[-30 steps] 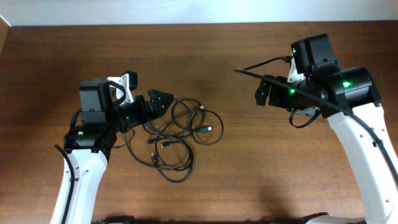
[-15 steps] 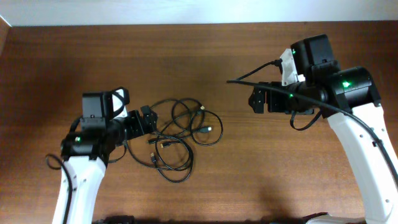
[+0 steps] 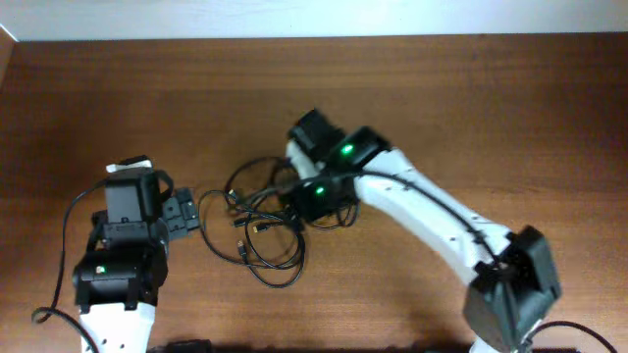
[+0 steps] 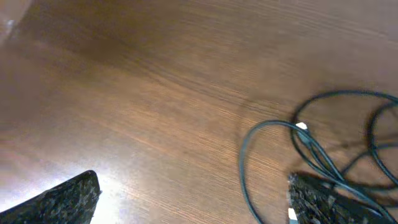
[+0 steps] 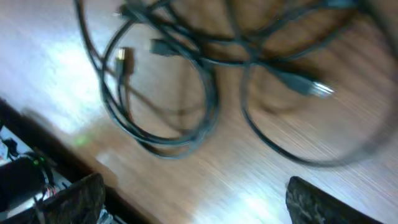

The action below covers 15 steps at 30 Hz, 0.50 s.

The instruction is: Untangle cables

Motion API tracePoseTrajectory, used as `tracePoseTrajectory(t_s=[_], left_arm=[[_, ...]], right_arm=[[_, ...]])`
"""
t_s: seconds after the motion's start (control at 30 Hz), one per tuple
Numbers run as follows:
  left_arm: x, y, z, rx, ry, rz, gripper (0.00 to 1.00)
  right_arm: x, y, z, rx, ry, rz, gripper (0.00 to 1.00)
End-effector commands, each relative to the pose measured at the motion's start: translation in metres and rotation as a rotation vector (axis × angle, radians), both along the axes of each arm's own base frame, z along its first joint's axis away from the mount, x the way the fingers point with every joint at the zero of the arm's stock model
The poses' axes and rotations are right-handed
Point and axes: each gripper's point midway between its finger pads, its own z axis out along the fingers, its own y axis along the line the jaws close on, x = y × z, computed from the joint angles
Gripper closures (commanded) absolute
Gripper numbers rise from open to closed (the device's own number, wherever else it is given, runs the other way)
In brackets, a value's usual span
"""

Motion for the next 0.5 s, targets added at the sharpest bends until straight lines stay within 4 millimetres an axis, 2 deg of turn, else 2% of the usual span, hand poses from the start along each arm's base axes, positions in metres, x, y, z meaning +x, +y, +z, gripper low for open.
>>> tracePoseTrajectory(t_s=[0.0,0.2,0.37,0.4,0.47], left_arm=[[-0.009,0.033,0.009,0.002,-0.038,0.172,0.01],[-0.024,0.065,0.009,-0.007,-0.045,0.318,0.01],[-0.026,0.066,0.006,-0.057,-0.068,0.381,0.01],[-0.025,0.066,0.004,-0.058,-0.062,0.381,0.01],[-0.024,0.067,-0.003,-0.062,-0.034,0.382,0.01]], right_arm=[[-0.022,0.032,-0.008,0.034,-0.004,0.098,0.09],[-0.042,0.075,-0.008,0.114,-0.08,0.197,0.12],[-0.073,0.095,-0.035,0.134,-0.08,0.276,0.14],[-0.075,0.098,-0.041,0.145,-0.085,0.275,0.17],[-0.071,0.101,-0.055,0.167,-0.092,0.212,0.17]])
